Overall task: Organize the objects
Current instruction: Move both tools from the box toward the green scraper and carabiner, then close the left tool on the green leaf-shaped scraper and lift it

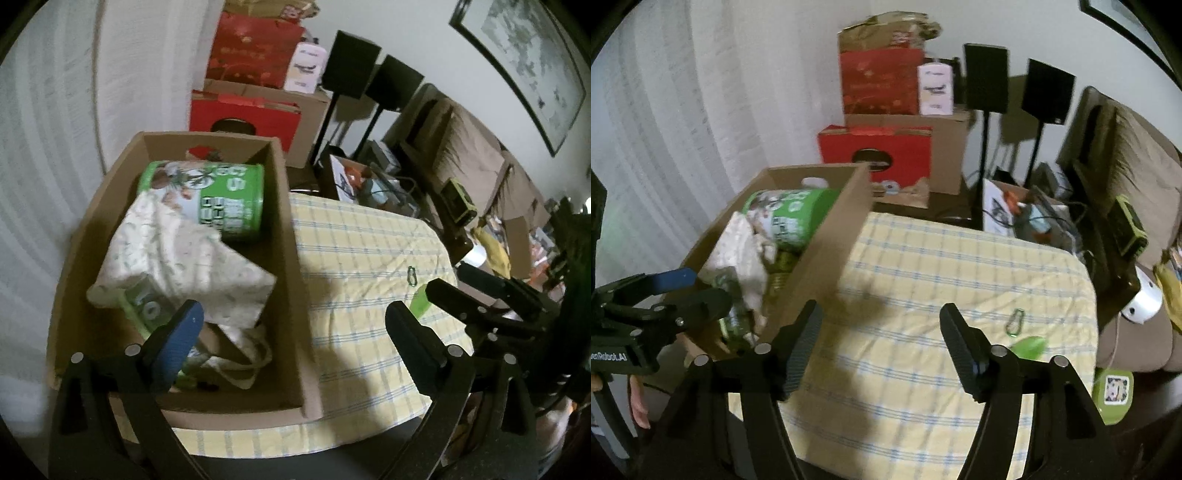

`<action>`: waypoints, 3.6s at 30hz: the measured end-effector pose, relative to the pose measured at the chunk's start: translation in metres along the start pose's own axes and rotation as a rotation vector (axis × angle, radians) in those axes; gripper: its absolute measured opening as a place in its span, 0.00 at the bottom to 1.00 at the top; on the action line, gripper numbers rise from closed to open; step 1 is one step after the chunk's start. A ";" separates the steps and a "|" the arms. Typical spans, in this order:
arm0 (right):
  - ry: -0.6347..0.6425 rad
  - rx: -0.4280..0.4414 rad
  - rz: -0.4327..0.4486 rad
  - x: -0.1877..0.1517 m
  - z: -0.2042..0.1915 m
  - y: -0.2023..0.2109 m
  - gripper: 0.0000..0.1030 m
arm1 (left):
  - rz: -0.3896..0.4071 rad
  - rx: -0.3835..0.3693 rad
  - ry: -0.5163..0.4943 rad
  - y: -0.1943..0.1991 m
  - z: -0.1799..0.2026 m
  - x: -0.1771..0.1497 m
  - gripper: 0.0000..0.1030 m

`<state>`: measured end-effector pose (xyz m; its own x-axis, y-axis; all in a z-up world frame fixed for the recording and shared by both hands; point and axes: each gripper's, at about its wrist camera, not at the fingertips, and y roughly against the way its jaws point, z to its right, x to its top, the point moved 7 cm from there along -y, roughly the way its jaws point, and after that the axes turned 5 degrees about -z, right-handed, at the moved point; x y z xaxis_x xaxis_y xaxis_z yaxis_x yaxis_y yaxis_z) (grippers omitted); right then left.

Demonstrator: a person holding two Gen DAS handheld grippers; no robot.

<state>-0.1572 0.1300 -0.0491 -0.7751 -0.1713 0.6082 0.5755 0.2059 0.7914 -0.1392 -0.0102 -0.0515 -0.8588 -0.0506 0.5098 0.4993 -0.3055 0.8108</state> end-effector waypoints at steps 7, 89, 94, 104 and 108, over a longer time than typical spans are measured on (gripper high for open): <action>-0.054 -0.027 0.013 -0.007 0.035 0.014 0.82 | 0.008 0.016 -0.061 -0.008 0.029 0.002 0.99; -0.474 -0.209 -0.034 -0.119 0.250 0.012 0.99 | -0.170 -0.079 -0.572 -0.230 0.244 -0.053 0.58; -0.475 -0.200 -0.035 -0.118 0.248 0.010 0.99 | -0.160 -0.060 -0.583 -0.229 0.246 -0.052 0.32; -0.463 -0.202 -0.035 -0.116 0.249 0.012 0.99 | -0.164 -0.124 -0.499 -0.213 0.230 -0.047 0.30; -0.460 -0.176 -0.037 -0.109 0.247 0.009 0.96 | -0.142 -0.148 -0.450 -0.192 0.217 -0.040 0.30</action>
<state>-0.1320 0.3882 -0.1235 -0.8076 0.2756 0.5214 0.5504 0.0348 0.8342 -0.1760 0.2563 -0.1648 -0.7660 0.4067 0.4977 0.3315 -0.4134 0.8481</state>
